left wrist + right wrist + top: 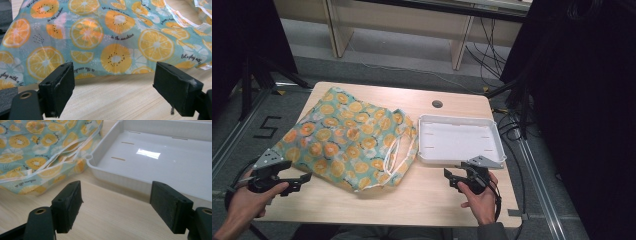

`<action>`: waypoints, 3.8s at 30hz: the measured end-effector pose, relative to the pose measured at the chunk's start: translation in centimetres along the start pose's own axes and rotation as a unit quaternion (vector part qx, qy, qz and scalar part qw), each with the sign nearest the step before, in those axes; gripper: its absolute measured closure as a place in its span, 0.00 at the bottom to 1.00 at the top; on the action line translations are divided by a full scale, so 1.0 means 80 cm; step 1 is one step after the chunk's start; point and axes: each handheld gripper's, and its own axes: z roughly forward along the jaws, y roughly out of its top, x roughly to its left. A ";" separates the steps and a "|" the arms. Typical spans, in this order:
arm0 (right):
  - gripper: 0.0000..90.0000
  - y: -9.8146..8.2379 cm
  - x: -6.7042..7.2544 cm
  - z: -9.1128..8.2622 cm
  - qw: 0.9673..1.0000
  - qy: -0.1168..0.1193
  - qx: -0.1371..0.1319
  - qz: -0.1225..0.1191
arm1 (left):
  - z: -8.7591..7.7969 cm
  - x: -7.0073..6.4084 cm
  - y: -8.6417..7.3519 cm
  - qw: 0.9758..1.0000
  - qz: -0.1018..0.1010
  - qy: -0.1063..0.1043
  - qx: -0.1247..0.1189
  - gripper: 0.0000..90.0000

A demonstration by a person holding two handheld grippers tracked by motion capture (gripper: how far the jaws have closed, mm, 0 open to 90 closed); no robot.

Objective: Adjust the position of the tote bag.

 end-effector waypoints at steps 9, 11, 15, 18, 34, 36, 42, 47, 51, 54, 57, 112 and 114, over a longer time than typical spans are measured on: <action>0.19 0.000 0.003 0.008 1.000 0.009 0.012 0.019 | 0.000 0.000 0.000 1.000 -0.002 0.008 0.009 0.18; 0.19 0.006 0.001 0.013 1.000 0.014 0.007 -0.008 | 0.001 0.000 0.000 1.000 -0.007 0.011 0.010 0.18; 0.21 0.012 0.000 0.020 0.999 0.024 -0.003 -0.026 | 0.002 0.000 -0.001 1.000 -0.004 0.009 0.012 0.18; 0.23 0.025 0.001 0.030 0.999 0.025 -0.009 -0.025 | 0.002 0.000 -0.001 1.000 -0.004 0.014 0.011 0.18; 0.33 0.123 0.025 0.141 0.995 0.040 -0.001 -0.093 | 0.002 0.000 -0.002 1.000 -0.008 0.023 -0.002 0.17; 0.33 0.129 0.026 0.148 0.995 0.042 0.010 -0.093 | 0.003 0.000 -0.002 1.000 -0.006 0.022 -0.003 0.18; 0.38 0.155 0.036 0.213 0.993 0.040 0.052 -0.102 | 0.004 0.000 -0.002 1.000 -0.007 0.017 0.003 0.20; 0.41 0.174 0.039 0.248 0.994 0.031 0.043 -0.101 | 0.003 0.001 -0.001 1.000 0.002 0.020 0.007 0.21; 0.44 0.181 0.039 0.268 0.992 0.035 0.075 -0.097 | 0.003 0.001 -0.001 1.000 0.005 0.019 0.011 0.21; 0.45 0.178 0.042 0.278 0.992 0.029 0.090 -0.089 | 0.002 0.001 -0.001 1.000 0.002 0.020 0.008 0.22; 0.58 0.176 0.039 0.286 0.991 0.031 0.101 -0.082 | 0.003 0.003 -0.001 1.000 -0.002 0.018 0.009 0.23; 1.00 0.031 0.145 0.068 0.953 0.164 0.110 -0.231 | 0.190 0.023 0.096 0.997 0.040 0.016 0.058 0.90; 1.00 0.030 0.147 0.068 0.952 0.165 0.119 -0.230 | 0.198 0.022 0.102 0.997 0.042 0.009 0.059 0.90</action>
